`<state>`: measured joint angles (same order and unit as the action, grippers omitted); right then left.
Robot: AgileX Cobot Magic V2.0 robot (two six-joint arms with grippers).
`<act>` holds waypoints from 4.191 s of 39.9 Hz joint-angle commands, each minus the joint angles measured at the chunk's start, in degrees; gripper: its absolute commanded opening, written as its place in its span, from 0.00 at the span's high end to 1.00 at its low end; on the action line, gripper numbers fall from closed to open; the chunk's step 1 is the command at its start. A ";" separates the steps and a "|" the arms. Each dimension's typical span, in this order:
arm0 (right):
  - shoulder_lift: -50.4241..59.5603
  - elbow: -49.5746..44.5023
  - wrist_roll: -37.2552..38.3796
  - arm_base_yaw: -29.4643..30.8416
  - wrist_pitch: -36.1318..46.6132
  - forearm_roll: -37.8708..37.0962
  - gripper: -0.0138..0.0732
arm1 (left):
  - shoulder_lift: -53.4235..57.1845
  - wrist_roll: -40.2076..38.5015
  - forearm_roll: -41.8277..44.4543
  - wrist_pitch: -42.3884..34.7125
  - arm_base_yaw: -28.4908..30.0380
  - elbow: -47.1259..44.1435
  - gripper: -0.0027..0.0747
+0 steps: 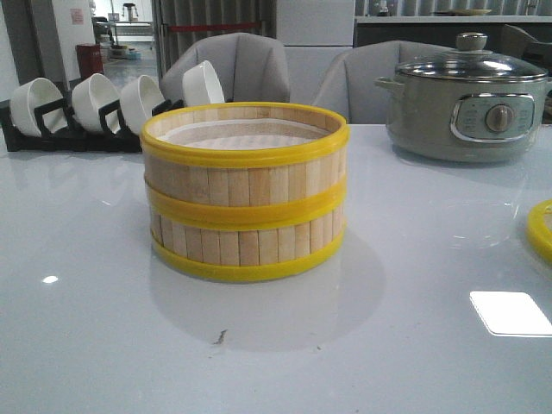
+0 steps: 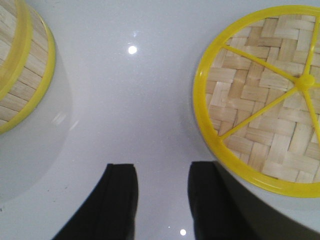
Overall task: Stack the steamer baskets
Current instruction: 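Raise the left gripper away from the stacked baskets, then lower the right gripper and grasp the yellow hub of the woven lid, then lift the lid with the right gripper and carry it over the stack, then lower the lid onto the top basket and open the right gripper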
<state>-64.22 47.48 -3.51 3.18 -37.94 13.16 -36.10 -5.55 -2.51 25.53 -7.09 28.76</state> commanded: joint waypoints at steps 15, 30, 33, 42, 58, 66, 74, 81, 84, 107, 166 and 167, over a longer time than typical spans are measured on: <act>-12.14 8.34 -0.21 12.97 7.64 -4.49 0.44 | 0.21 -0.09 -0.09 -4.70 -0.42 1.62 0.84; -28.85 19.23 -0.21 14.53 3.32 -4.57 0.44 | 0.21 -0.09 -0.09 -4.70 -0.42 1.62 0.84; -30.37 20.09 -0.21 14.53 3.02 -5.22 0.44 | 0.21 -0.09 -0.09 -4.70 -0.42 1.62 0.84; -31.50 20.08 -0.21 14.53 5.55 -6.66 0.44 | 0.21 -0.09 -0.09 -4.70 -0.42 1.62 0.84; -33.82 20.08 -0.21 14.53 6.85 -6.70 0.44 | 0.21 -0.09 -0.09 -4.70 -0.42 1.62 0.84; -34.85 20.08 -0.21 14.53 6.80 -6.77 0.44 | 0.21 -0.09 -0.09 -4.70 -0.42 1.62 0.84; -35.00 20.08 -0.21 14.53 7.23 -6.77 0.44 | 0.21 -0.09 -0.09 -4.70 -0.42 1.62 0.84; -35.00 20.08 -0.21 14.53 7.31 -6.77 0.51 | 0.21 -0.09 -0.09 -4.70 -0.42 1.62 0.84; -35.00 20.08 -0.21 14.53 7.25 -6.77 0.59 | 0.21 -0.09 -0.09 -4.70 -0.42 1.62 0.84; -30.47 21.25 -0.21 10.99 4.21 -6.59 0.81 | 0.21 -0.09 -0.09 -4.70 -0.42 1.62 0.84; -52.66 78.13 -0.21 -33.67 -18.89 -6.32 0.81 | 0.21 -0.09 -0.09 -4.70 -0.42 1.62 0.84; -52.74 78.13 -0.21 -33.73 -18.89 -6.37 0.81 | 0.21 -0.09 -0.09 -4.70 -0.42 1.62 0.84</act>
<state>-120.49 123.38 -3.51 -30.50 -59.87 7.07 -36.10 -5.46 -2.38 25.33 -7.09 28.76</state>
